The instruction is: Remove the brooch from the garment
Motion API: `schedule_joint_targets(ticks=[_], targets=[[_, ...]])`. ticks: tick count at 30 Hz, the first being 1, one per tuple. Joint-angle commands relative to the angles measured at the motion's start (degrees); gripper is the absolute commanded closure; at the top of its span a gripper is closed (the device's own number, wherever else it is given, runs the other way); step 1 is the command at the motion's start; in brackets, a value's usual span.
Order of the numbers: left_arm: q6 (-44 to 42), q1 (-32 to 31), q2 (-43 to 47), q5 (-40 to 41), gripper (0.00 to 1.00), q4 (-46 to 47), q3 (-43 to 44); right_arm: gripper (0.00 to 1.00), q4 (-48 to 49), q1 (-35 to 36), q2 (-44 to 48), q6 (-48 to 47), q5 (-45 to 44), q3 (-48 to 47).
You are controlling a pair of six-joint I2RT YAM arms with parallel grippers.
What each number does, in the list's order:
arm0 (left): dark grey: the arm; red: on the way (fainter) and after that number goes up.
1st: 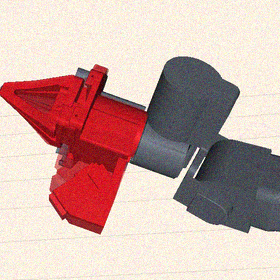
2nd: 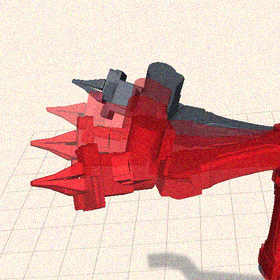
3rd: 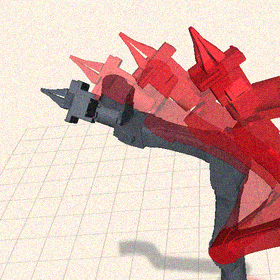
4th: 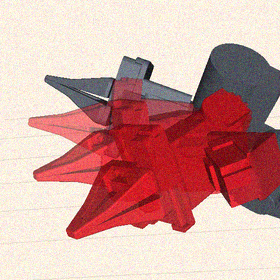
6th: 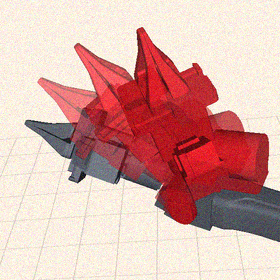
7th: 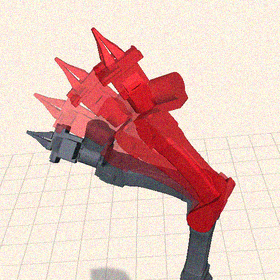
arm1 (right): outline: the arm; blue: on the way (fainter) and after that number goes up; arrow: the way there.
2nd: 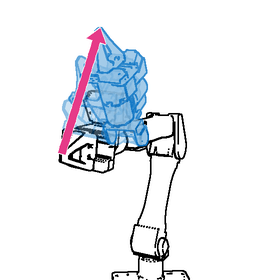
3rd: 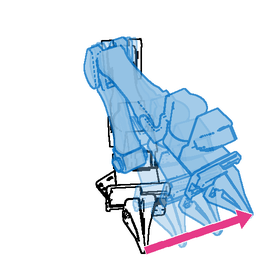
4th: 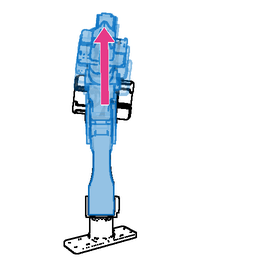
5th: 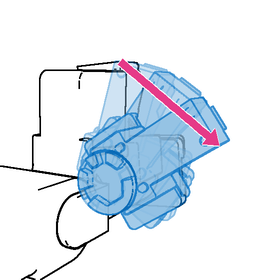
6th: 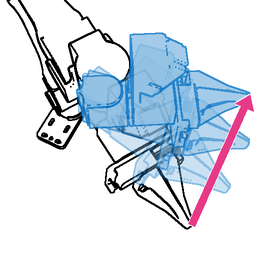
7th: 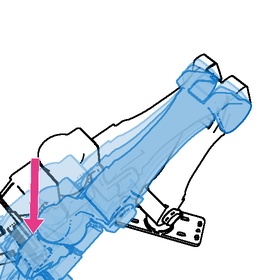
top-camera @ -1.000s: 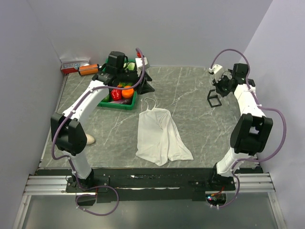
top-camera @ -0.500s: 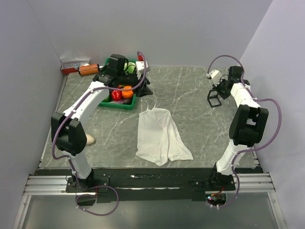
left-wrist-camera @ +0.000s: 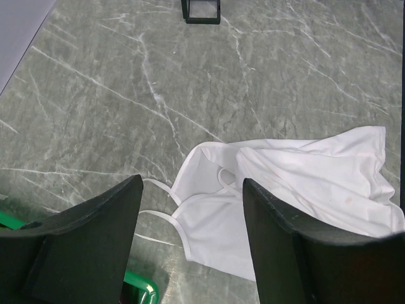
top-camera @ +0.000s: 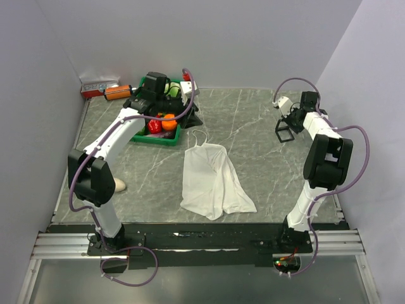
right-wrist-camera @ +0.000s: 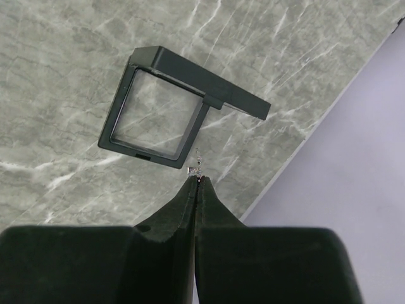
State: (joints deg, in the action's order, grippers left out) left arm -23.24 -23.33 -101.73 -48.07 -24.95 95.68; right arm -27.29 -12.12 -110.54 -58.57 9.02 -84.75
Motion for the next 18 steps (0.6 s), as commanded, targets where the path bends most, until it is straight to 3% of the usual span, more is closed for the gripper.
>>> schedule_joint_targets(ticks=[1, 18], targets=[[-0.7, -0.1, 1.2, -0.5, 0.3, -0.1, 0.8, 0.99, 3.1, 0.8, -1.2, -1.1, -0.8, -0.3], [-0.3, -0.2, 1.3, -0.5, 0.3, 0.1, 0.6, 0.99, 5.2, 3.6, -4.2, -1.6, -1.9, -0.4]])
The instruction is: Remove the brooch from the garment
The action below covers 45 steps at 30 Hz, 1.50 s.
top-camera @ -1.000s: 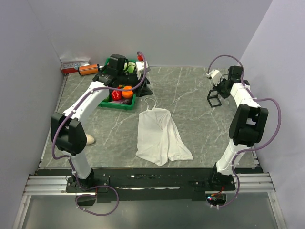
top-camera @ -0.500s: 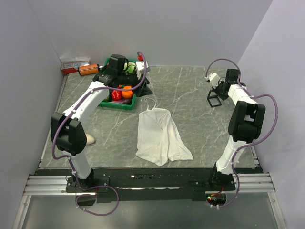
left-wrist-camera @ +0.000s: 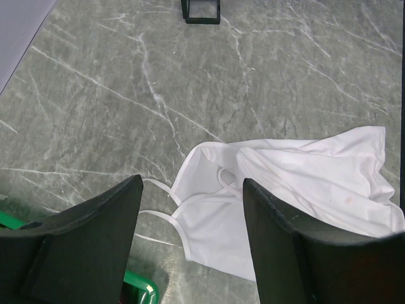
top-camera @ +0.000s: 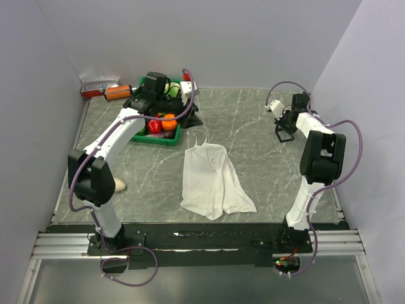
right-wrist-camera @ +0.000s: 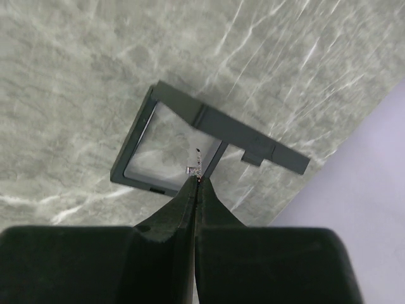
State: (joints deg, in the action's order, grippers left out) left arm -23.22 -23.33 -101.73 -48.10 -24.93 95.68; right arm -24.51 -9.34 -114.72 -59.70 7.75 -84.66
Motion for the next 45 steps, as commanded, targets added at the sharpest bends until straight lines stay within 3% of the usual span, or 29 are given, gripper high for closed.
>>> schedule_joint_targets(ticks=[1, 30, 34, 38, 43, 45], targets=[[-0.4, -0.2, 1.3, -0.6, 0.3, 0.0, 0.6, 1.0, 2.5, 0.8, -0.2, -0.5, -0.7, -0.5], [-0.8, -0.2, 0.7, -1.0, 0.3, -0.3, 0.7, 0.94, 6.8, 3.1, -2.4, -4.8, -4.8, 2.0], [-0.7, -0.2, 0.3, -1.4, 0.3, -0.2, 0.9, 0.82, 7.8, 3.2, -1.9, -5.1, -5.7, 3.4], [-0.7, -0.2, 0.4, -1.6, 0.3, -0.2, 1.1, 0.63, 8.3, 3.1, -0.7, -4.5, -6.3, 4.9], [-0.7, -0.2, 0.2, -2.1, 0.3, -0.1, 1.0, 0.6, 7.9, 3.3, 1.1, -3.3, -6.3, 5.9], [-0.6, -0.2, 0.1, -2.3, 0.3, -0.2, 1.0, 0.54, 7.8, 3.6, 1.9, -2.9, -6.3, 6.2]])
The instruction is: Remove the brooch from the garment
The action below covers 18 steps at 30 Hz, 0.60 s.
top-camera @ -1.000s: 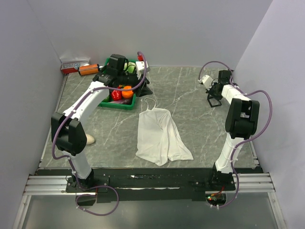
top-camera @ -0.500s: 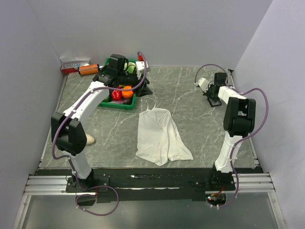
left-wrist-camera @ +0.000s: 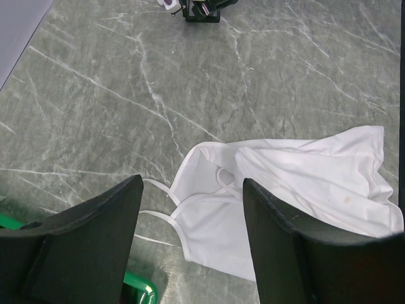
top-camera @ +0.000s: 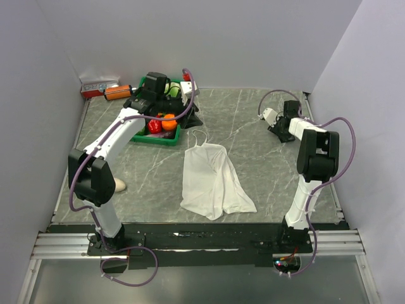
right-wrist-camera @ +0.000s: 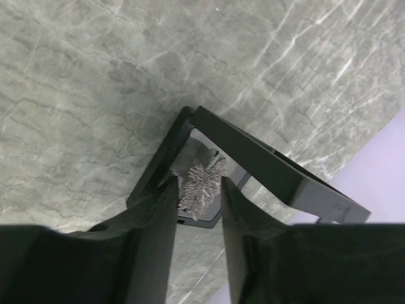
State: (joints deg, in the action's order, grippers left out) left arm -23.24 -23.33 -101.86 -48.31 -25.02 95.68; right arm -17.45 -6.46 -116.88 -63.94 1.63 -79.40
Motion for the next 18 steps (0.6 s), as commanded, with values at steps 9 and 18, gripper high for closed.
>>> schedule_joint_targets(ticks=[9, 18], targets=[[-0.9, -0.2, 0.7, -2.2, 0.31, -0.6, 0.6, 0.43, -7.8, 1.2, 6.7, 9.0, 2.1, -2.1], [-0.5, -0.2, 0.8, -0.7, 0.3, -0.3, 0.4, 0.0, -17.3, 2.2, 13.4, 20.7, 14.2, -5.5]])
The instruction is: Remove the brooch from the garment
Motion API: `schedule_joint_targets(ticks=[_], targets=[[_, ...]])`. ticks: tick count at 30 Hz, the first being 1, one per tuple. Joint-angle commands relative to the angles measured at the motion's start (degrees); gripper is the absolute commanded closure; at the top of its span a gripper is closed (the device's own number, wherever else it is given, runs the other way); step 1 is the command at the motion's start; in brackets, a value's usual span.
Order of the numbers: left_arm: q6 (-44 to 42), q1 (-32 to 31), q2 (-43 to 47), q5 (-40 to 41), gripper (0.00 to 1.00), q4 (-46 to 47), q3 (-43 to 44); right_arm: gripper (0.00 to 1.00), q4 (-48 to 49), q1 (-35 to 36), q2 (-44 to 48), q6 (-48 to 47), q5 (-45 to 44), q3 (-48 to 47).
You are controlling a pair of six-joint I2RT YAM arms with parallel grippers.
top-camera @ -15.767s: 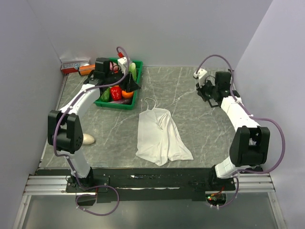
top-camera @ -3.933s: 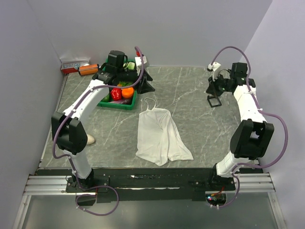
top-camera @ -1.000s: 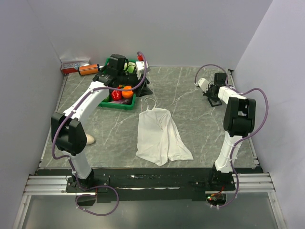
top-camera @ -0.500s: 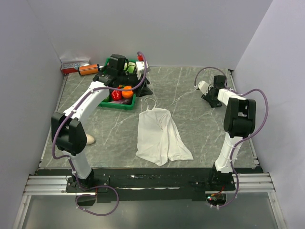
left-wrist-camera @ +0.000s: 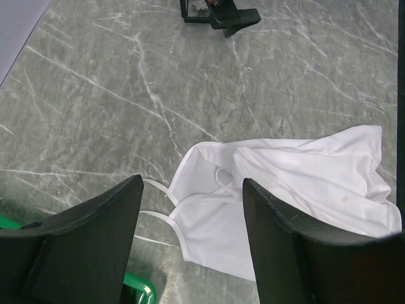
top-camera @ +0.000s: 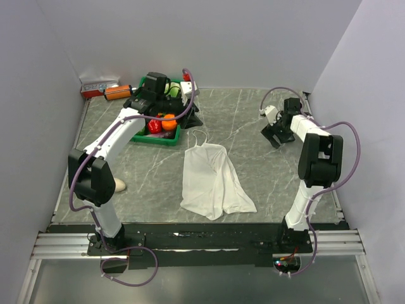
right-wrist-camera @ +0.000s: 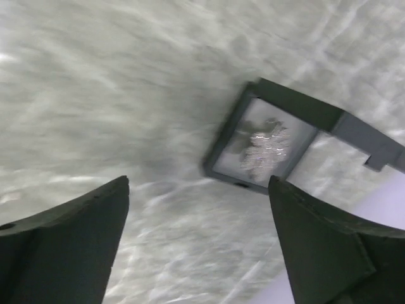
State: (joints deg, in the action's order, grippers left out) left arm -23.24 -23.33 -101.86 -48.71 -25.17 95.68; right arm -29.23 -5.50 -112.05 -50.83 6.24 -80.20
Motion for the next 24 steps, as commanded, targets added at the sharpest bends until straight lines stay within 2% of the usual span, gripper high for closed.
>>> schedule_joint_targets(ticks=[1, 2, 5, 6, 8, 9, 11, 12, 17, 22, 24], targets=[[-0.1, -0.1, 1.0, 1.0, 0.28, 0.2, 0.2, 0.0, -7.2, 1.9, 9.6, 8.5, 11.5, -5.5], [1.5, -0.1, 1.0, 1.9, 0.01, 0.6, 0.0, 0.0, -8.3, 3.6, 10.3, 9.2, 13.2, -6.6], [4.2, 0.4, 0.9, 4.5, 0.01, 1.4, 0.7, 0.0, -11.3, 7.1, 10.8, 14.2, 18.9, -15.7], [5.0, 0.8, 1.0, 4.8, 0.01, 2.3, 1.2, 0.0, -11.6, 7.3, 9.8, 20.0, 20.5, -22.3], [7.8, 2.9, 1.1, 6.9, 0.01, 3.5, 1.4, 0.0, -11.2, 7.9, 7.1, 28.0, 19.3, -29.4], [9.0, 3.9, 1.1, 7.8, 0.0, 4.2, 1.7, 0.0, -11.6, 8.0, 5.8, 36.2, 17.1, -36.7], [13.7, 7.8, 1.1, 11.3, 0.01, 6.9, 2.1, 0.0, -11.2, 8.0, 3.7, 43.4, 14.5, -44.7], [15.2, 9.3, 1.0, 12.5, 0.01, 7.4, 2.8, 0.0, -9.8, 8.3, 4.2, 48.0, 12.8, -45.0], [20.9, 19.0, -1.0, 17.9, 0.01, 7.2, 8.2, 0.0, -3.6, 8.5, 8.3, 53.3, 2.7, -47.5], [25.9, 26.8, -2.0, 20.2, 0.01, 10.3, 13.7, 0.0, 3.7, 8.7, 13.8, 51.4, -0.6, -44.5], [26.4, 27.9, -2.5, 22.1, 0.01, 11.5, 15.5, 0.0, 5.1, 8.7, 15.4, 49.3, -1.6, -42.9]])
